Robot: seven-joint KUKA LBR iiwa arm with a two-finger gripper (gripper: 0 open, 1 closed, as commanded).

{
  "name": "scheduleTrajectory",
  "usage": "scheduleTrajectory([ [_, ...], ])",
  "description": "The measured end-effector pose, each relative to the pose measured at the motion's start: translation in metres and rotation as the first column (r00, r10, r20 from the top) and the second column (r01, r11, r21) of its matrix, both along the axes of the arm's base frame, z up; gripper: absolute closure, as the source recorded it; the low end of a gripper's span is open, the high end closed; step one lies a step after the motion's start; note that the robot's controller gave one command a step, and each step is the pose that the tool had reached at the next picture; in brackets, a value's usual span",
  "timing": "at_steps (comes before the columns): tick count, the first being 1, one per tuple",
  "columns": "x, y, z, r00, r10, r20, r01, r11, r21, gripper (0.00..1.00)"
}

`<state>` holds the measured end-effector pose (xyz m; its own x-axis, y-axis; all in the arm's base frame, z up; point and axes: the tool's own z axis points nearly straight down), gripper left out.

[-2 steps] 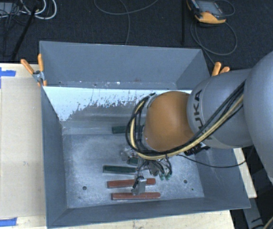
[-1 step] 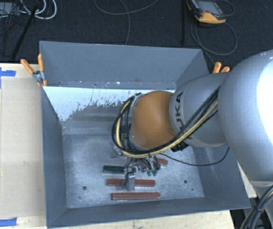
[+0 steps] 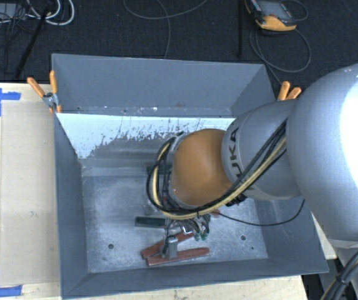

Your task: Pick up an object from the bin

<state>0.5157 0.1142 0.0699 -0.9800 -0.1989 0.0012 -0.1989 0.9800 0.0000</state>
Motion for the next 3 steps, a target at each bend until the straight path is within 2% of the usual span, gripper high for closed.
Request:
scheduleTrajectory([
  [1, 0.001, 0.0, 0.003, 1.0, -0.003, -0.001, 0.003, 1.0, 0.001, 1.0],
  [2, 0.001, 0.0, 0.0, 1.0, -0.004, 0.002, 0.004, 1.0, 0.001, 0.0],
  [3, 0.006, -0.045, 0.0, 0.999, 0.036, 0.0, -0.036, 0.999, -0.002, 0.0],
])
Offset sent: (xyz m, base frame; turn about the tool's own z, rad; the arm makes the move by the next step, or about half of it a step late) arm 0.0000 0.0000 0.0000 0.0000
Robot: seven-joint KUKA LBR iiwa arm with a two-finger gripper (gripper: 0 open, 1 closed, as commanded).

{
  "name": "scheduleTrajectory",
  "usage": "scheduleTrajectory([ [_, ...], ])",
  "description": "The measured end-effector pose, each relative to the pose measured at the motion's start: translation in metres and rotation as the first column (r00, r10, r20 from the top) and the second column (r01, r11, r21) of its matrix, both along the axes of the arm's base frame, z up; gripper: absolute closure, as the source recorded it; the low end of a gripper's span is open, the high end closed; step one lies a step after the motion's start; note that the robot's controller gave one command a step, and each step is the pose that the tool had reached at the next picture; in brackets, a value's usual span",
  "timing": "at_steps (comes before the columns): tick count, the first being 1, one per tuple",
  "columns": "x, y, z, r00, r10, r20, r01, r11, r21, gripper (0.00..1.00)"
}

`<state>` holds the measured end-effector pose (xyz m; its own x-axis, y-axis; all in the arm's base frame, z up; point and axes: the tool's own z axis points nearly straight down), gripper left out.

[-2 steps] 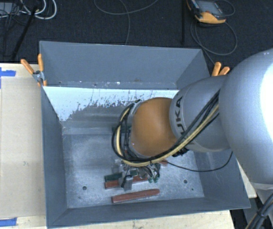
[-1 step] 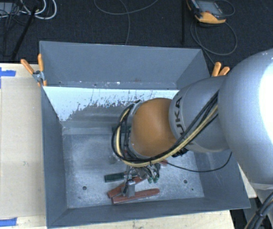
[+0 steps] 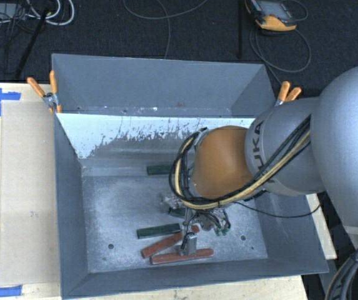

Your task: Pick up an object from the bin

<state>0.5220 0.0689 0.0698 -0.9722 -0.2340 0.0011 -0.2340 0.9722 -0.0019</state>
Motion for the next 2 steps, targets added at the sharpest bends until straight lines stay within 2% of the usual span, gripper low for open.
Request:
scheduleTrajectory([
  [1, 0.0, 0.003, 0.0, 1.0, 0.0, 0.001, 0.0, 1.0, 0.003, 1.0],
  [2, 0.028, -0.012, 0.155, 0.95, 0.313, 0.007, -0.313, 0.95, 0.001, 1.0],
])
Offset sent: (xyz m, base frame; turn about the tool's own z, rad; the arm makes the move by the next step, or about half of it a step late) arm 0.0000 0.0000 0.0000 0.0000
